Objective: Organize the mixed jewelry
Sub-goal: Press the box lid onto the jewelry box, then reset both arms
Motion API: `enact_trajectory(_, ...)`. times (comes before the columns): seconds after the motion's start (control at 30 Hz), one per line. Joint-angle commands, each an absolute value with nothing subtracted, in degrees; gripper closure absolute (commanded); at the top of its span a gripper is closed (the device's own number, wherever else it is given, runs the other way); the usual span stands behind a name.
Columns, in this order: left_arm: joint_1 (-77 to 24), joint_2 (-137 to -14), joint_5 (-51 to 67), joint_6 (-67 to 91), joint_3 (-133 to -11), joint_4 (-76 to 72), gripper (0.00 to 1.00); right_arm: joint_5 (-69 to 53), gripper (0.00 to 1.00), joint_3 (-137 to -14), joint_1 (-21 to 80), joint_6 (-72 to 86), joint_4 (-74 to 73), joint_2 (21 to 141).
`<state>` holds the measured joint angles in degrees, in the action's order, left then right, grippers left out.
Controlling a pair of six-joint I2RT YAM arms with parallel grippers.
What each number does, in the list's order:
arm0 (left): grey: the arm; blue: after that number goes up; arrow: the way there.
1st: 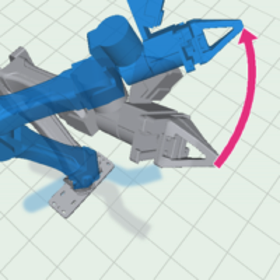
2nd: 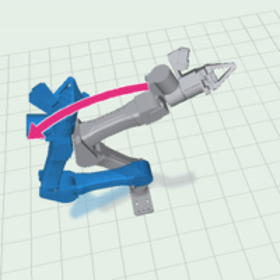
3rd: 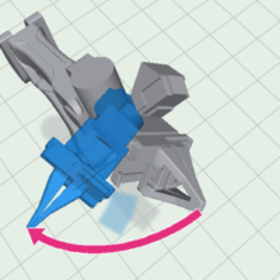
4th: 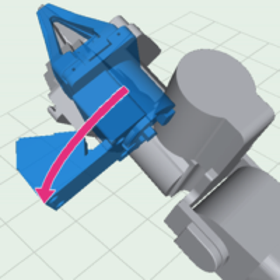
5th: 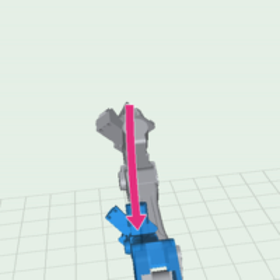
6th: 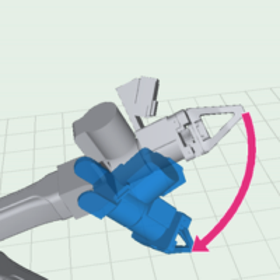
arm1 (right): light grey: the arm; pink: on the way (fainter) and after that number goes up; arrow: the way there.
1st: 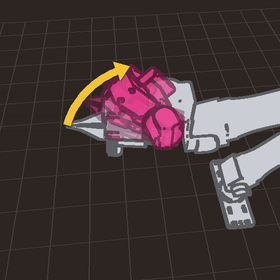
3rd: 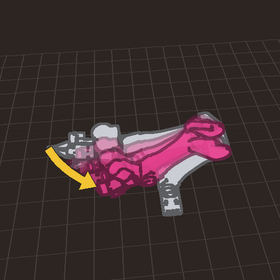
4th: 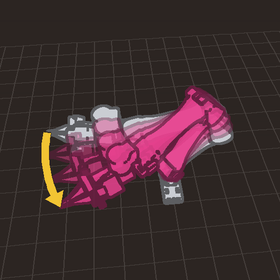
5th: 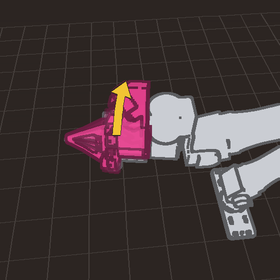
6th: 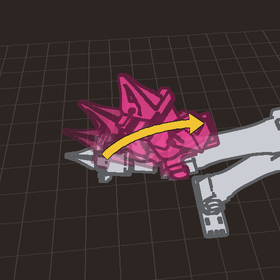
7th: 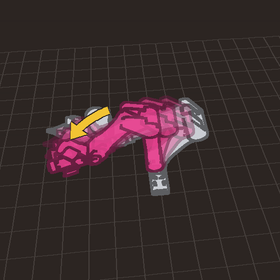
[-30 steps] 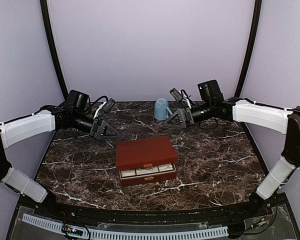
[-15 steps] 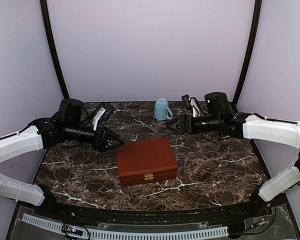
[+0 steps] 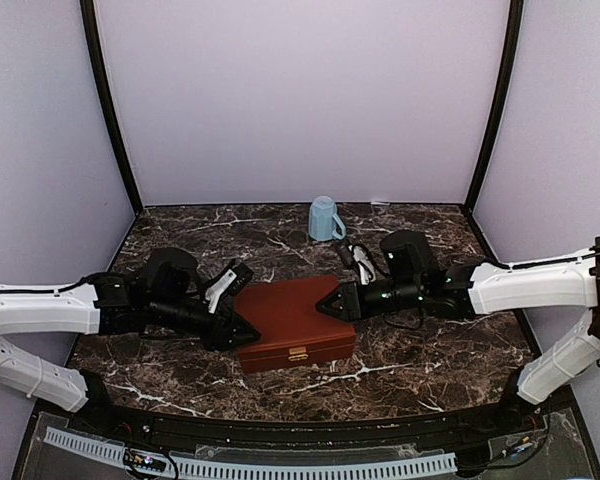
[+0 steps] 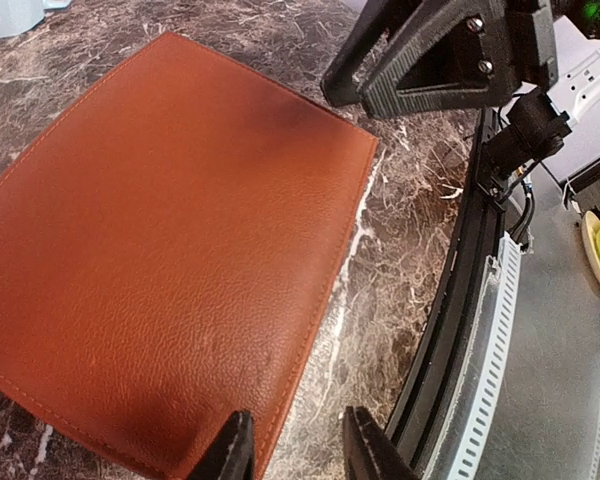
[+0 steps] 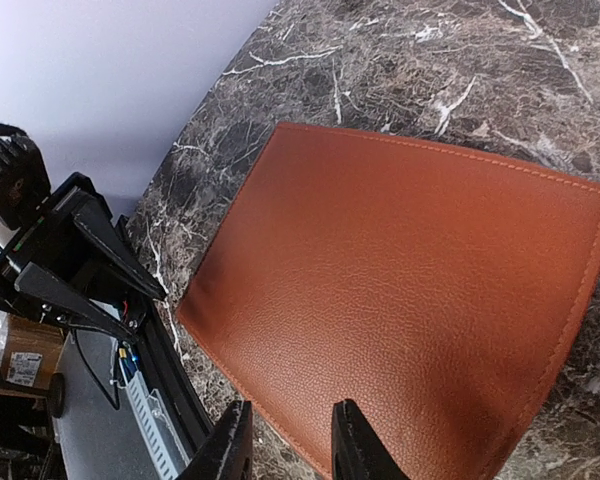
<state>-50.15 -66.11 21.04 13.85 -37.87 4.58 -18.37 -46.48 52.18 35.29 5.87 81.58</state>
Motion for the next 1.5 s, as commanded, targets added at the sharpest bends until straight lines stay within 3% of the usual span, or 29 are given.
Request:
enact_trajectory(0.0, -50.9, -67.8, 18.5, 17.9, -35.7, -1.8, 0.67, -18.4, 0.73, -45.1, 54.1, 37.0, 10.9, 83.6)
enact_trajectory(0.7, -50.9, -73.7, 14.9, 24.0, -30.2, -5.5, 0.71, -18.3, 0.73, -35.7, 54.3, 40.9, 19.9, 88.8)
enact_trajectory(0.8, -50.8, -72.5, 12.9, 23.3, -33.0, -5.7, 0.57, -16.5, 0.61, -36.9, 54.3, 39.1, 19.0, 86.1)
enact_trajectory(0.9, -50.8, -73.9, 11.2, 21.8, -40.7, -3.9, 0.34, -13.9, 0.43, -39.2, 54.3, 35.8, 17.4, 82.0)
enact_trajectory(1.03, -50.4, -77.1, 7.1, 18.8, -49.6, -3.3, 0.21, -8.0, 0.2, -44.2, 54.1, 30.1, 14.9, 78.3)
enact_trajectory(1.2, -42.5, -81.7, 8.6, 17.3, -54.2, -10.1, 0.15, -0.5, 0.05, -50.2, 50.5, 25.5, 13.7, 78.8)
enact_trajectory(1.47, -24.1, -89.9, 12.5, 15.4, -58.7, -17.3, 0.15, 1.0, 0.02, -53.4, 34.7, 23.9, 15.4, 86.6)
